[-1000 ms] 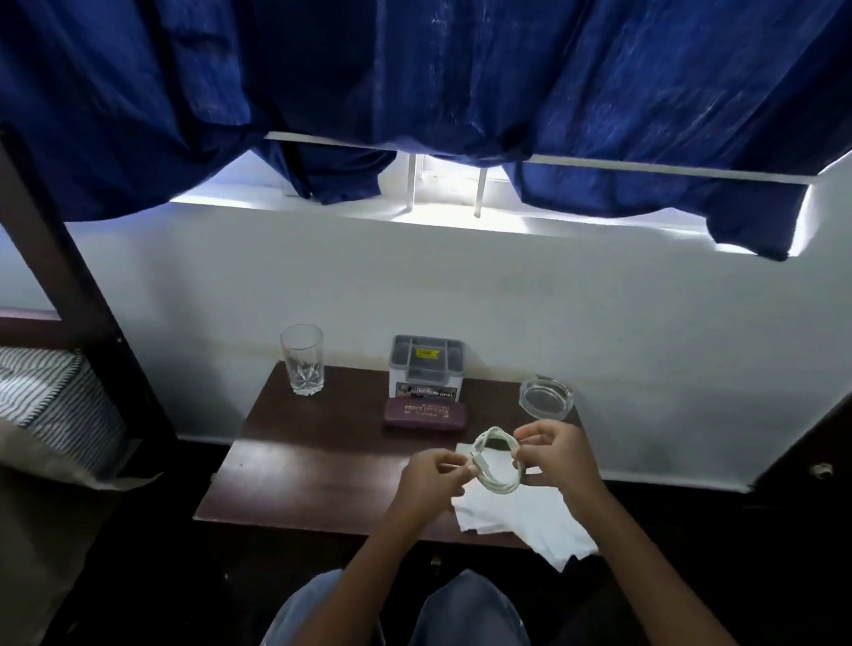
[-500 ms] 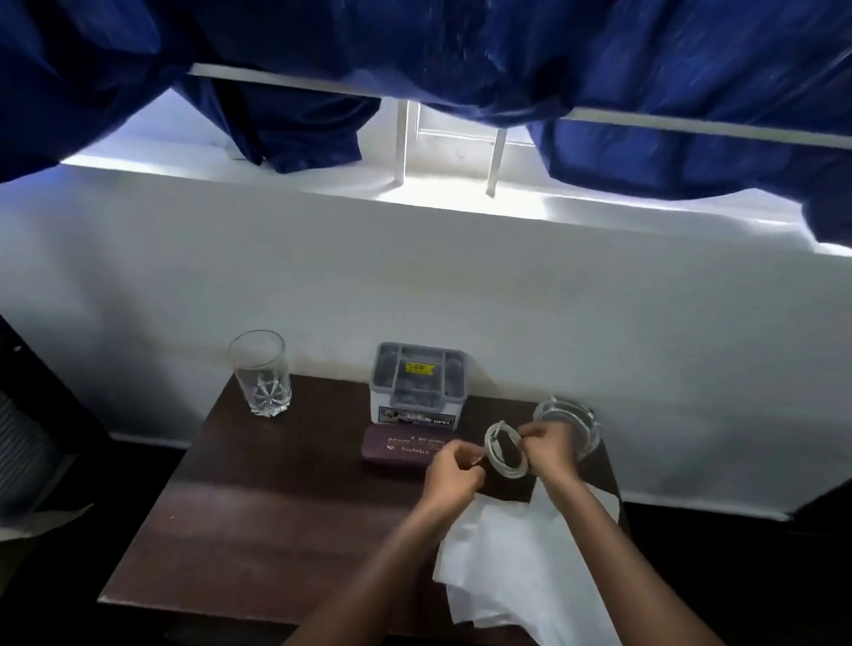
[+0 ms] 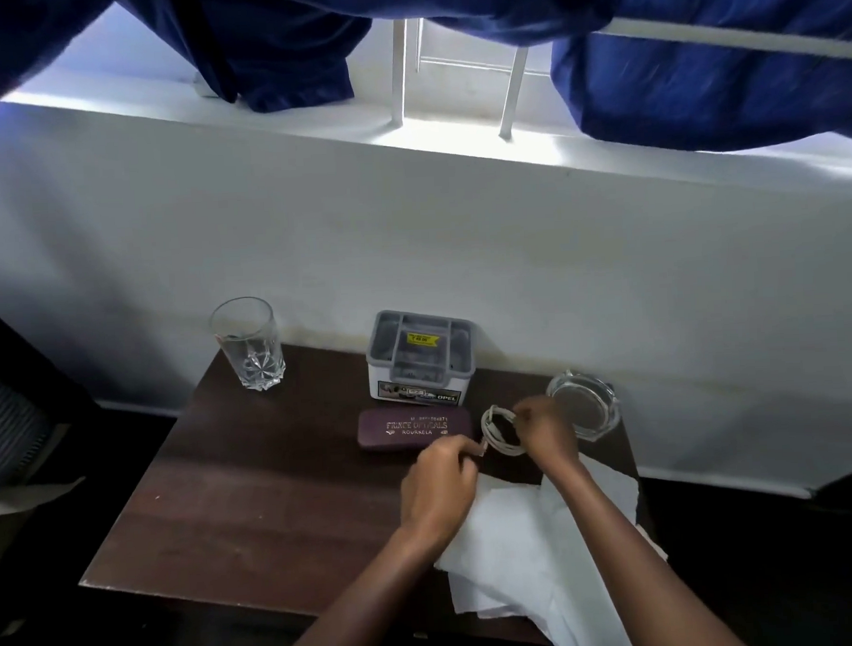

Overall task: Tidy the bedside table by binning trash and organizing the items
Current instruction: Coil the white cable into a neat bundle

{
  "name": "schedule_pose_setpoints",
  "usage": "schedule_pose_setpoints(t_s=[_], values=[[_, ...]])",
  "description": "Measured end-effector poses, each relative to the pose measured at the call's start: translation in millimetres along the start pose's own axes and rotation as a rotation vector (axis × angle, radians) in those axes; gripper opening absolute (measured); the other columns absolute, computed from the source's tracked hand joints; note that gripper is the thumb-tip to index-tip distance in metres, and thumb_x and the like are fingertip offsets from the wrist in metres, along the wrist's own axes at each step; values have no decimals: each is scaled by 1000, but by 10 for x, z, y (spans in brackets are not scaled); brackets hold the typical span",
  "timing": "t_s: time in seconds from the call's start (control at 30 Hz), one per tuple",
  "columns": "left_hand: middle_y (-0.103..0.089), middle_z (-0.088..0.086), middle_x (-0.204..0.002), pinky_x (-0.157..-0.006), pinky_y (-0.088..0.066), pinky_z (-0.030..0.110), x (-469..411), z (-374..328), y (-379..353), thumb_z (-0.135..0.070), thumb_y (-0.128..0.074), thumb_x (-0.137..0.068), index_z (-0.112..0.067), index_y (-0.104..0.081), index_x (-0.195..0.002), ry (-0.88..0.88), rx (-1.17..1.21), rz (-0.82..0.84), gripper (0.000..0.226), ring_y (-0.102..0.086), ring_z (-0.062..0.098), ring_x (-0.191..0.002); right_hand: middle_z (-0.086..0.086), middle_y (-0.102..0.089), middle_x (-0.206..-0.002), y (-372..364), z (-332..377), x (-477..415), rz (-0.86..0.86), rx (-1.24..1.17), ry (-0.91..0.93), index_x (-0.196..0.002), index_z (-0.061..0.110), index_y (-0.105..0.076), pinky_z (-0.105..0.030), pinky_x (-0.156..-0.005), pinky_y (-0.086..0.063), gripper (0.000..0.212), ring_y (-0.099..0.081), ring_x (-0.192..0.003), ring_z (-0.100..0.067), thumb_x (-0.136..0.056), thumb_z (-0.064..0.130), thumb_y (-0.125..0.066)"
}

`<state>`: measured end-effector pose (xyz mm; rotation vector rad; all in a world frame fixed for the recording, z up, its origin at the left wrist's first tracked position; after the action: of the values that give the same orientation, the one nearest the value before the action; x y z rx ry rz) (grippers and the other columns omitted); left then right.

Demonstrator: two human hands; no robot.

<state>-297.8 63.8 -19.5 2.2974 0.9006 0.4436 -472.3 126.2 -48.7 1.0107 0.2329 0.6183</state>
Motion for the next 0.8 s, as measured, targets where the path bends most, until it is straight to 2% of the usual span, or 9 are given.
schedule_pose_setpoints(t_s=[0.07,0.13,0.23,0.3,0.43,0.8], values=[[-60,-7,-115,-80,-47,29,75,13,199,-16,-52,-87,-24,-65,-111,-115,-152,-178,29,-55,17,-106,-17,-68,-97,104,-36,89,-47,-91,1,-94,0,-70,-35,-75,-48,23,-63,-91,-34,-87,0,-48],[-59,0,-124,-86,-49,34,109,131,240,-26,-52,-84,-25,-61,-120,-167,-315,-230,38,-56,24,-112,-16,-67,-113,171,-55,209,-78,-106,-7,-113,1,-65,-36,-87,-49,32,-62,-105,-32,-85,-2,-50],[-54,7,-136,-91,-47,51,62,411,153,-49,-40,-78,-36,-57,-125,-124,-545,-121,52,-51,35,-122,-12,-68,-106,67,-14,368,-18,-114,37,-109,11,-68,-38,-82,-53,40,-63,-98,-28,-73,0,-53],[-51,8,-139,-94,-43,57,39,507,119,-53,-38,-78,-39,-54,-126,-145,-632,-74,53,-43,37,-127,-9,-61,-117,-40,-1,434,17,-91,58,-116,11,-65,-35,-84,-51,46,-59,-105,-26,-73,1,-55],[-50,7,-140,-93,-41,60,-22,544,159,-51,-38,-78,-38,-48,-123,-185,-688,-21,47,-48,39,-126,-9,-49,-130,-131,0,479,21,-20,38,-121,11,-61,-37,-87,-50,40,-54,-111,-28,-82,4,-56],[-49,7,-142,-90,-42,62,-34,611,148,-49,-37,-77,-39,-48,-125,-164,-703,47,50,-47,40,-127,-8,-53,-122,-108,15,513,-41,43,71,-109,9,-67,-34,-77,-50,27,-54,-106,-25,-85,8,-56]])
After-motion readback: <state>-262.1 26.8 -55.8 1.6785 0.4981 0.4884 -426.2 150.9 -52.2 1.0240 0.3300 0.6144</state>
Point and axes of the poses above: each hand's wrist, its own x-axis away from the middle knuckle, its own y-axis out of the back of the hand, z = x × y, the point moved 8 cm from there along -x, towards the middle knuckle
